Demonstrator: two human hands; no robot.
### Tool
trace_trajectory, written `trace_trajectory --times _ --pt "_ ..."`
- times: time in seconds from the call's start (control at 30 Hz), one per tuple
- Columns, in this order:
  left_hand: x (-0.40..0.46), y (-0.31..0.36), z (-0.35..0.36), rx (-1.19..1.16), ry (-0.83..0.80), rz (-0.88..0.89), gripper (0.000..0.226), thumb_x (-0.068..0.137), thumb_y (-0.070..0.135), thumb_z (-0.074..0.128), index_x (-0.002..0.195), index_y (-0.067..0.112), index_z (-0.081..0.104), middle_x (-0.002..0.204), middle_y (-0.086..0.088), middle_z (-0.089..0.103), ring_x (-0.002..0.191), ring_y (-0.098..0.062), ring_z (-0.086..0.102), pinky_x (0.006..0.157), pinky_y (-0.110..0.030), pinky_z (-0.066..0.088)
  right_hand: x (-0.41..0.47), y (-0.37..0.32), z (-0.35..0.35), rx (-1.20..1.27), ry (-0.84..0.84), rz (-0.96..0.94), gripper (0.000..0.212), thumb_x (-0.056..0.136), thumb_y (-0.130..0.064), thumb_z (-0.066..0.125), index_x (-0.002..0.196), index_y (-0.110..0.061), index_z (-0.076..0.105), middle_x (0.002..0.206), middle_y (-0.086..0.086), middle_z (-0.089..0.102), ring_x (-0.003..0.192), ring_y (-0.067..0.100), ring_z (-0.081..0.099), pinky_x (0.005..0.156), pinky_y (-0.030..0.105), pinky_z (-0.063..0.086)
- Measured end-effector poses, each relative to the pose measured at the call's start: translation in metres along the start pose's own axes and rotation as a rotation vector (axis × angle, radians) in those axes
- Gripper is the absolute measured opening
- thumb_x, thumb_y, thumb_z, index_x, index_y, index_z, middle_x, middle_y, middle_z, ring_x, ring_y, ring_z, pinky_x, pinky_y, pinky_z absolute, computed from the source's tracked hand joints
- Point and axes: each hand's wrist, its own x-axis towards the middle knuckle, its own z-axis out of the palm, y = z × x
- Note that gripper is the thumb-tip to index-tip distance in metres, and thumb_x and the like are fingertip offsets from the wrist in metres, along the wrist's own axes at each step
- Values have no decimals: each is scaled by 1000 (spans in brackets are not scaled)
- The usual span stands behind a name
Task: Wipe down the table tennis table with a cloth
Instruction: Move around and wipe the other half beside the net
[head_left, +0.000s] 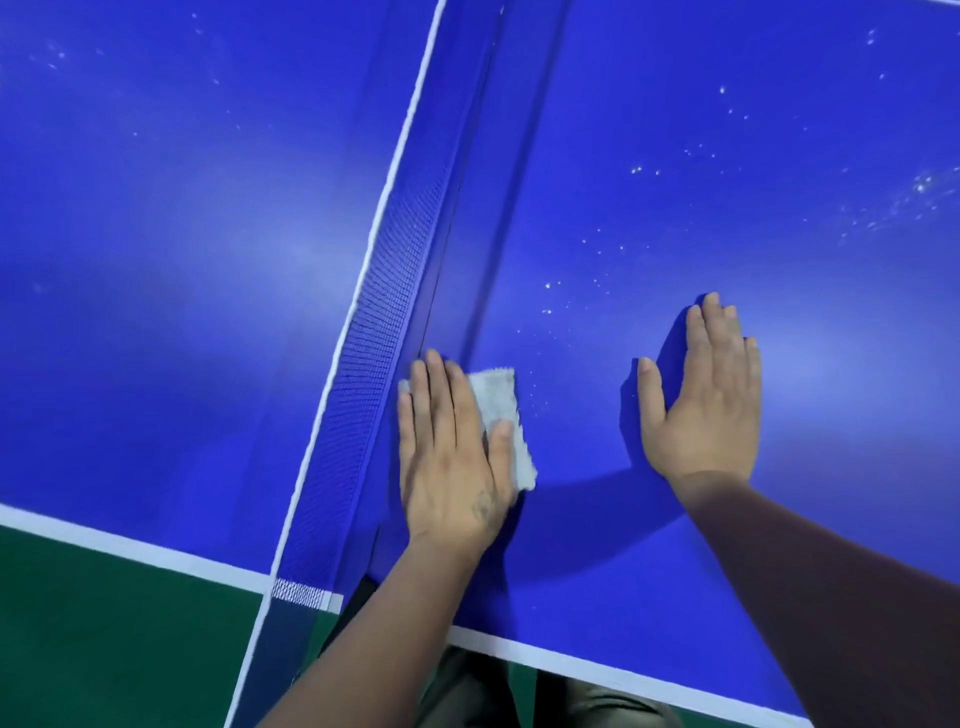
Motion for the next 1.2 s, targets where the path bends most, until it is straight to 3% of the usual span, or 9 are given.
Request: trace_trajectory --times 0.13,0.27,0.4,0.5,0.6,0.87,1.07,1.2 --pt "53 28 0 -47 48 41 69 113 33 25 167 -6 11 178 -23 5 167 -33 -3 135 -54 8 0 1 2 -14 14 -7 71 109 -47 39 167 -8 26 178 0 15 165 18 8 133 49 13" --pt "78 58 6 -31 18 286 66 113 29 22 169 -3 8 179 -20 -3 167 -33 -7 135 -52 6 0 2 3 -5 28 -9 68 110 -45 40 167 -8 27 178 1 16 165 18 10 133 48 13" --pt "42 61 12 -19 -56 462 63 116 30 22 171 4 5 180 -13 -4 167 -27 -8 135 -51 9 1 2 3 -4 27 -4 64 111 -38 37 167 -8 28 177 1 18 165 18 11 133 49 15" --pt "10 37 12 -5 -68 458 62 116 31 29 172 9 13 181 -8 2 167 -27 -1 134 -53 15 0 2 2 -8 20 -5 63 111 -36 36 167 -8 27 178 1 17 165 18 10 133 49 15" --pt "12 13 5 12 -51 362 63 114 35 34 172 17 17 181 -7 6 167 -28 1 135 -54 11 1 2 2 -4 18 -4 63 111 -36 36 167 -8 28 178 1 17 165 18 10 133 48 14" --pt "139 47 -6 27 108 86 63 116 38 18 172 11 10 180 -16 4 167 -35 -4 134 -55 6 2 6 6 -27 22 -7 62 111 -34 36 167 -7 28 177 2 18 165 19 12 133 49 17" --pt "159 114 3 -15 89 280 63 116 39 16 173 14 6 180 -14 -1 167 -33 -5 134 -53 5 1 9 7 -13 20 -25 63 110 -29 38 167 -6 26 178 3 16 165 19 12 132 50 18" --pt "125 98 6 15 26 400 63 116 41 17 173 16 4 181 -9 -3 167 -29 -8 134 -52 7 2 8 6 -17 11 -25 63 109 -28 39 166 -4 28 177 3 17 165 20 12 132 51 18"
